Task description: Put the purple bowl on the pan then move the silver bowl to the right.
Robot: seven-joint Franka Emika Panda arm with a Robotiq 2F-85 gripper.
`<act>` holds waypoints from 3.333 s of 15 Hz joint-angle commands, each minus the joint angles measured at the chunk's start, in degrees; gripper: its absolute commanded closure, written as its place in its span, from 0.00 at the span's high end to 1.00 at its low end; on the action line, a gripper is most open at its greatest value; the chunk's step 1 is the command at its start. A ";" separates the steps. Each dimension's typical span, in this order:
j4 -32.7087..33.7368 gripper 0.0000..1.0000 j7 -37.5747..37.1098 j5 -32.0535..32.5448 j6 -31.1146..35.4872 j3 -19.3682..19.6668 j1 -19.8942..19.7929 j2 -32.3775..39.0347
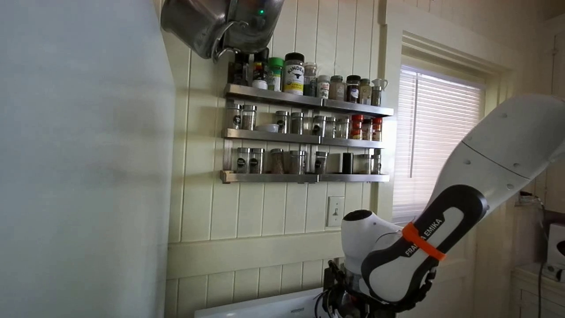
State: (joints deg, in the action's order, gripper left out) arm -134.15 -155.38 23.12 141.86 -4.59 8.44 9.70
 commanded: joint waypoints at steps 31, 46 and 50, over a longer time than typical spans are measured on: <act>-2.58 0.02 -2.62 -11.13 12.16 39.70 40.41 2.10; -10.07 0.02 -2.77 -32.34 17.58 78.30 84.54 11.35; -10.78 0.02 -2.76 -35.01 13.15 91.74 98.27 15.68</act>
State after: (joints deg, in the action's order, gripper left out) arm -144.66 -155.42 -9.68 157.37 79.10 97.61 21.04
